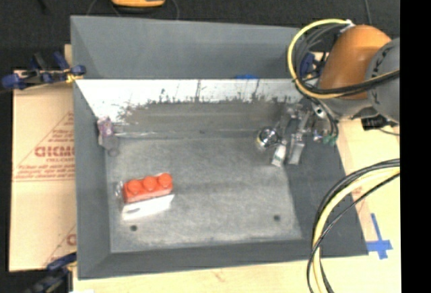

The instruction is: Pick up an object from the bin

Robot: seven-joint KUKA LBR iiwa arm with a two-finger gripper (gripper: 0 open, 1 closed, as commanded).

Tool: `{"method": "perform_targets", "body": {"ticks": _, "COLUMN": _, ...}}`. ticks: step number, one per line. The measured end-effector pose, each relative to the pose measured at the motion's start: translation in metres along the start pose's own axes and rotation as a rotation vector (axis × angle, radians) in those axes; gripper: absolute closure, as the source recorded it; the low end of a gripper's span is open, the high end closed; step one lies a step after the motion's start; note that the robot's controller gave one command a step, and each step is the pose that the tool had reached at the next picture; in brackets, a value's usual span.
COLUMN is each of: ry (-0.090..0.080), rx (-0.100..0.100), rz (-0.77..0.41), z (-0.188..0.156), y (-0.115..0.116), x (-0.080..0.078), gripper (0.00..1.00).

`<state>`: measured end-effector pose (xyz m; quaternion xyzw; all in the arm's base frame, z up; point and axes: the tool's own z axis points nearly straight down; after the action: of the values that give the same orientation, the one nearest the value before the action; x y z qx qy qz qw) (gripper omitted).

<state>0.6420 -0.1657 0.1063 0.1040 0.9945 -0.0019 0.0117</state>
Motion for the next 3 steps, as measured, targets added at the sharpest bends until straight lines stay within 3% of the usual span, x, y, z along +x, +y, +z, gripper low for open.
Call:
{"method": "perform_targets", "body": {"ticks": 1, "ry": 0.000, "rx": 0.002, "rz": -0.014, "z": 0.0036, "y": -0.0003, "x": -0.0030, "gripper": 0.00}}
{"method": "perform_targets", "body": {"ticks": 2, "ry": 0.004, "rx": -0.002, "rz": -0.279, "z": 0.0066, "y": 0.0005, "x": -0.0024, "gripper": 0.00}}
{"method": "perform_targets", "body": {"ticks": 3, "ry": 0.004, "rx": -0.003, "rz": -0.397, "z": 0.0069, "y": 0.0006, "x": -0.0027, "gripper": 0.00}}
